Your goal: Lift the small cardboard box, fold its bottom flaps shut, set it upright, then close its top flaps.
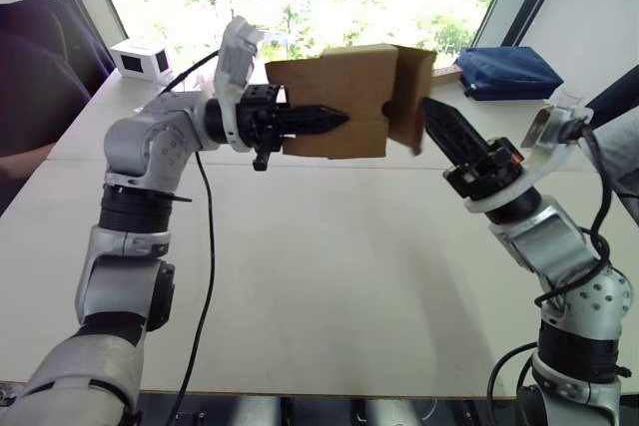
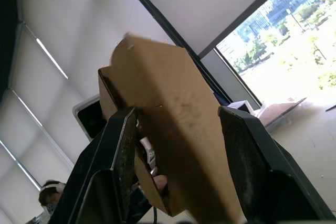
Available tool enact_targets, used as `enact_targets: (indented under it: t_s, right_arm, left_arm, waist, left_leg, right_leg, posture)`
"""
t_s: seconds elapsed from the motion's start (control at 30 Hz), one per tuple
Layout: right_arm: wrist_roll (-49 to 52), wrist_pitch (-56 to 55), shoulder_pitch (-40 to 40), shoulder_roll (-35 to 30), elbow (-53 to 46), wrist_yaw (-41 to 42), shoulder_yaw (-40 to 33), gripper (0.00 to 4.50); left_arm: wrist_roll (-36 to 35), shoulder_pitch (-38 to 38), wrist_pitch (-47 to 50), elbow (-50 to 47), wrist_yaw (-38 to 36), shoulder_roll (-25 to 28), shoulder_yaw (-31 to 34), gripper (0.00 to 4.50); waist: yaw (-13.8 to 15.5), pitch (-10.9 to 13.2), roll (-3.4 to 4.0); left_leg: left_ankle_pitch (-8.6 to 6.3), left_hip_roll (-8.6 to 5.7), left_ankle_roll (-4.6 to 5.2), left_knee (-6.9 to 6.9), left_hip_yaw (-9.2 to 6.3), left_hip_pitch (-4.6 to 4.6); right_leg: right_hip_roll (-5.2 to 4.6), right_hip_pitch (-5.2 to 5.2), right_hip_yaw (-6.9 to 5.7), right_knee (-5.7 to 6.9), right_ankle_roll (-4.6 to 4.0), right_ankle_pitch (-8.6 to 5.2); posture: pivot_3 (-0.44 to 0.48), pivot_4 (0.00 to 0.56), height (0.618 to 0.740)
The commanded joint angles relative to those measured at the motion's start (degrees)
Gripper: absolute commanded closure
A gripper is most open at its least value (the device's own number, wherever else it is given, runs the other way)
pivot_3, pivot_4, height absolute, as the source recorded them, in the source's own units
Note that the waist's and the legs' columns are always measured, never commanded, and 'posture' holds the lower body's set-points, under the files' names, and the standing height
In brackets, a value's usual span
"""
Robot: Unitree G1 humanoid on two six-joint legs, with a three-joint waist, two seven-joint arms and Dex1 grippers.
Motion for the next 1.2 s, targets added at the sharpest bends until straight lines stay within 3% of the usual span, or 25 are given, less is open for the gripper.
enact_targets:
  t_s: [0.03, 0.97, 1.2]
  right_arm:
    - [1.7, -0.6, -0.2, -0.3, -2.7, 0.2, 0.2, 1.96]
    - [5.0, -3.8, 0.4, 3.5, -3.6, -0.4, 3.0, 1.96]
    - [-9.5, -6.1, 0.2, 0.4, -1.4, -0.3, 3.3, 1.96]
  left_arm:
    - [-0.8, -1.8, -0.7, -0.6, -0.2, 0.1, 1.5, 4.50]
    - [-0.5, -1.8, -0.8, -0.9, -0.4, 0.0, 1.5, 4.50]
    - [-0.6, -1.6, -0.5, -1.3, -0.4, 0.0, 1.5, 4.50]
  waist:
    - [0.0, 0.0, 0.00]
    - [0.0, 0.0, 0.00]
    - [0.0, 0.0, 0.00]
  left_leg:
    - [0.00, 0.00, 0.00, 0.00, 0.00, 0.00]
    - [0.00, 0.00, 0.00, 0.00, 0.00, 0.00]
    - [0.00, -0.01, 0.00, 0.00, 0.02, 0.00]
  right_leg:
    - [0.00, 0.00, 0.00, 0.00, 0.00, 0.00]
    - [-0.01, 0.00, 0.00, 0.00, 0.00, 0.00]
    - [-0.01, 0.00, 0.00, 0.00, -0.01, 0.00]
  posture:
    - [0.000, 0.150, 0.740]
    - [0.000, 0.150, 0.740]
    - [0.000, 0.150, 0.740]
